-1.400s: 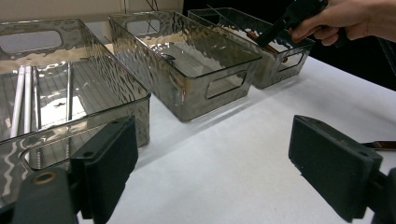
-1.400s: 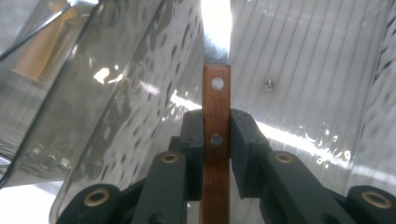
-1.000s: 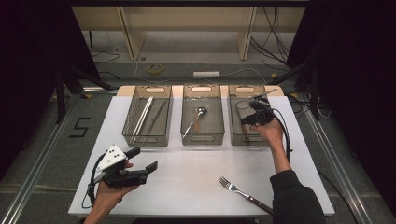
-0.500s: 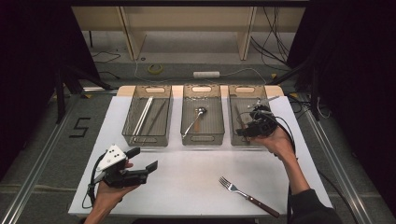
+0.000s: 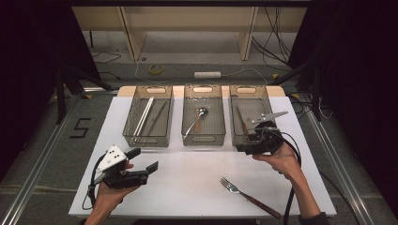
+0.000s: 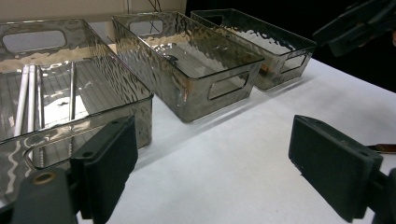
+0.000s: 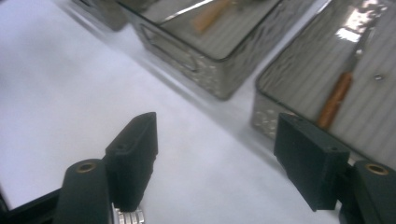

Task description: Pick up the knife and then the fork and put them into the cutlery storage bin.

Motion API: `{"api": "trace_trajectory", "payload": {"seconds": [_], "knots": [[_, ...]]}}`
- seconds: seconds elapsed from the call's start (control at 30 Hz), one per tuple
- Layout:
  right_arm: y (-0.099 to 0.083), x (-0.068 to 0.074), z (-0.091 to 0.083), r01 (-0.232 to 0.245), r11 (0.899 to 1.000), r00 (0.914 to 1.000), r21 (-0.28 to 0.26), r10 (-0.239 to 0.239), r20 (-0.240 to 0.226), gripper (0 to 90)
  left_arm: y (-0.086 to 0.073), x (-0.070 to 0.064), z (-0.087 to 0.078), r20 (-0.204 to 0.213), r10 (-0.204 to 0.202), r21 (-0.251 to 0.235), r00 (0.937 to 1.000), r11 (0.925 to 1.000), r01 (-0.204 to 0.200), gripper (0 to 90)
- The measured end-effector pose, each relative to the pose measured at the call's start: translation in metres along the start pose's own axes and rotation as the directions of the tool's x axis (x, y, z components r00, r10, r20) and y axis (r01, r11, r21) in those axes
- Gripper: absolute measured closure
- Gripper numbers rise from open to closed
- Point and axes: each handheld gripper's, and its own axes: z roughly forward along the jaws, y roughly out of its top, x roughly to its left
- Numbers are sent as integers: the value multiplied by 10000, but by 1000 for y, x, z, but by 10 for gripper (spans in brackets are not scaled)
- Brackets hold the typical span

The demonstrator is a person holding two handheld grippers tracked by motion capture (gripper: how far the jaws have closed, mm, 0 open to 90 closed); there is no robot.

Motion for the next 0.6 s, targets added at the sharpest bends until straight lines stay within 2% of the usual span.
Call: {"api": "trace_trajectory", "payload": {"seconds": [0.27,0.6], "knots": [[-18,7,-4,50,9994,10000,345,-50,20,260,0,0,-1,-3,32,-6,10000,10000,-32,152],[-34,16,-7,348,9937,9994,1062,-347,-26,256,0,-1,-1,3,43,-3,10000,10000,-43,152]]}}
